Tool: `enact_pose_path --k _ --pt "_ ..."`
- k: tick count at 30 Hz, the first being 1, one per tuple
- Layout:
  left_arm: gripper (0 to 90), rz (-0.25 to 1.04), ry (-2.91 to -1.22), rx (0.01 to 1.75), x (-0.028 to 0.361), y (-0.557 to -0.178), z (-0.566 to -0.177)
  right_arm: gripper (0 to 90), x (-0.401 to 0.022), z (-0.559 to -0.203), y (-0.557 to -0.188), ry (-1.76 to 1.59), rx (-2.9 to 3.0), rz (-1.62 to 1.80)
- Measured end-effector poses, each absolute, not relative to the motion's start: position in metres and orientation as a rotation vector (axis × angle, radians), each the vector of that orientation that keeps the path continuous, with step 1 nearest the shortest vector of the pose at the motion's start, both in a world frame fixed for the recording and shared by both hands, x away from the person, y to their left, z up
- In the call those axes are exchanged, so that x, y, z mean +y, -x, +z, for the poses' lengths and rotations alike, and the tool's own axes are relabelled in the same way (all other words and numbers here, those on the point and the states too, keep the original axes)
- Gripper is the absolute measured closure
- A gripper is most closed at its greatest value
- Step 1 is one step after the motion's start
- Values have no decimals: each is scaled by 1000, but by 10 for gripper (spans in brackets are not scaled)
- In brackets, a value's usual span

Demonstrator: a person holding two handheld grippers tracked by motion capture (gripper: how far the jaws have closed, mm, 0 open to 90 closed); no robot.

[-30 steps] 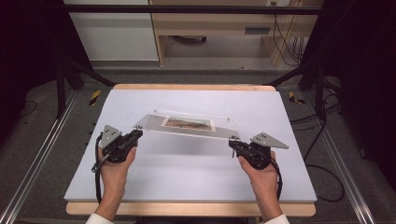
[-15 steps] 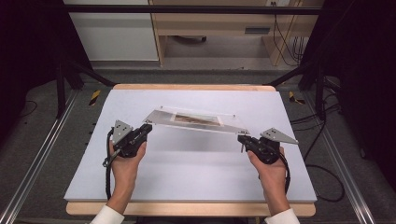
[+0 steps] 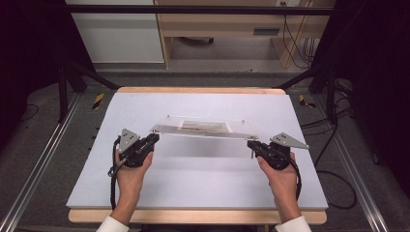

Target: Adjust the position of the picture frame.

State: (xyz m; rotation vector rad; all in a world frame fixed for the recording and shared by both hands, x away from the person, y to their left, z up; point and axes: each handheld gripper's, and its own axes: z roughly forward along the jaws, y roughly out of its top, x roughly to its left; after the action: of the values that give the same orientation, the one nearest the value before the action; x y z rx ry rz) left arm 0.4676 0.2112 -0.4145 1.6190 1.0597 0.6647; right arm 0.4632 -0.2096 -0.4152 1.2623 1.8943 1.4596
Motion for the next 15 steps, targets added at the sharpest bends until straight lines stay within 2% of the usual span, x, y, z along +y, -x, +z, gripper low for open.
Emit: enact_pose_path --k 15 --pt "834 608 -1684 1070 212 -456 -429 838 -212 -427 -457 -1297 1952 1425"
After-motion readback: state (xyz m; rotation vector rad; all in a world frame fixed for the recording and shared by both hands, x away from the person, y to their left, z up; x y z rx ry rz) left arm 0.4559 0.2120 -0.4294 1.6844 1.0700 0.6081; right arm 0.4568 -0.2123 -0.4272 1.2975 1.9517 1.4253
